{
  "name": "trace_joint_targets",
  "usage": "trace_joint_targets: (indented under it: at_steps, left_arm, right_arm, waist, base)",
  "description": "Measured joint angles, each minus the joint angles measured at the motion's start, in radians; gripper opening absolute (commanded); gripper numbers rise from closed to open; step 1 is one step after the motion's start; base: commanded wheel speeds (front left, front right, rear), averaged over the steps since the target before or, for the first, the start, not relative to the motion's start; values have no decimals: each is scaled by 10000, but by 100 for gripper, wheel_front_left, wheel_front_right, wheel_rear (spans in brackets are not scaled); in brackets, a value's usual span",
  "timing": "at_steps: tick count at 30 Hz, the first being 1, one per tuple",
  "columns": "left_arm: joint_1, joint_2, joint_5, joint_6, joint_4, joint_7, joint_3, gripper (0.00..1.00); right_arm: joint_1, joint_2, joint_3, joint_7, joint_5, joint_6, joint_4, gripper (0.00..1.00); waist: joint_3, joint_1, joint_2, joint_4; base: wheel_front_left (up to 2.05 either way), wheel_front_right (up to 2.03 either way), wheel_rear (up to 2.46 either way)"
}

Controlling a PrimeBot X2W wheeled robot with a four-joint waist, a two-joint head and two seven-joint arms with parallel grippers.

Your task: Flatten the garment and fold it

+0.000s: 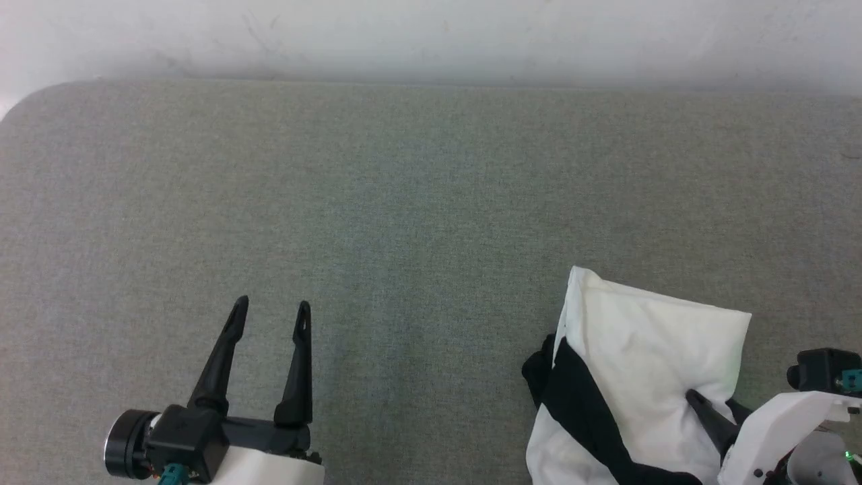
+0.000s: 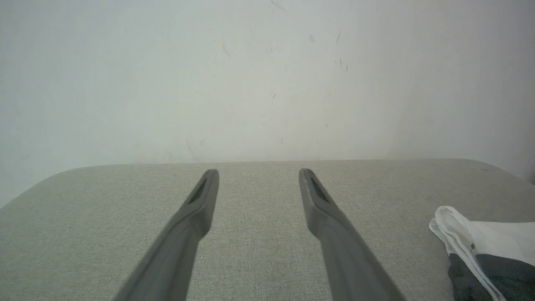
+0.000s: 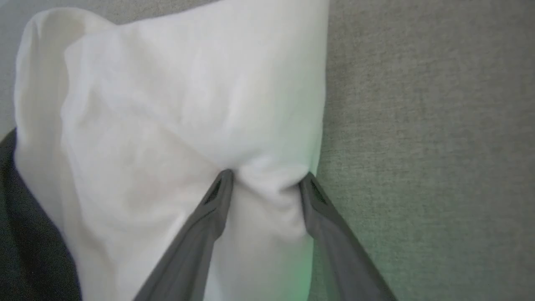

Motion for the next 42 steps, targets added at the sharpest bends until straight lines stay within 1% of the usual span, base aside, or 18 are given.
trace_joint_targets:
  at_steps: [1, 9, 12, 16, 22, 27, 30, 36, 42]
  left_arm:
    - [1, 2, -2, 0, 10, 2, -2, 100]
    - [12, 31, -77, 0, 40, 17, -27, 100]
    - [35, 33, -81, 0, 36, 15, -33, 100]
    - [36, 58, -82, 0, -38, 13, -36, 100]
    - [-204, 240, 27, 0, -403, 69, -42, 100]
    - [-680, 349, 167, 0, -731, 232, -86, 100]
    - [-965, 397, 245, 0, -880, 259, -52, 100]
    - [-1365, 531, 391, 2, -1041, 268, 33, 100]
    - [-1719, 658, 487, 2, -1214, 355, 40, 100]
  right_arm:
    - [-20, -2, 10, 17, -2, 0, 79, 0]
    - [-37, -2, -63, -42, -224, 0, 176, 0]
    - [-52, -201, 17, -46, -451, 0, -12, 0]
    - [-336, -988, 320, -104, -872, 0, -211, 0]
    - [-1121, -2080, 621, -12, -1101, 2, -249, 0]
    - [-1667, -3336, 660, -88, -1407, 2, 4, 0]
    - [-2006, -3954, 709, -278, -1360, 2, 311, 0]
    - [-2677, -4905, 748, -667, -1327, 2, 968, 0]
    - [-3131, -5474, 648, -1099, -1373, 2, 1624, 0]
  waist:
    - [-39, 1, 0, -7]
    - [-431, 0, 0, -196]
    - [-522, 0, 0, -348]
    - [-507, -1, 0, -598]
    - [-149, 0, 0, -951]
    - [282, 1, 0, -1271]
    - [558, 1, 0, -1468]
    - [1097, 1, 0, -1829]
    - [1690, 2, 0, -2011]
  base:
    - [0, 0, 0]
    - [0, 0, 0]
    - [0, 0, 0]
    - [0, 0, 0]
    - [0, 0, 0]
    - [0, 0, 0]
    - [0, 0, 0]
    - [0, 0, 0]
    - [0, 0, 0]
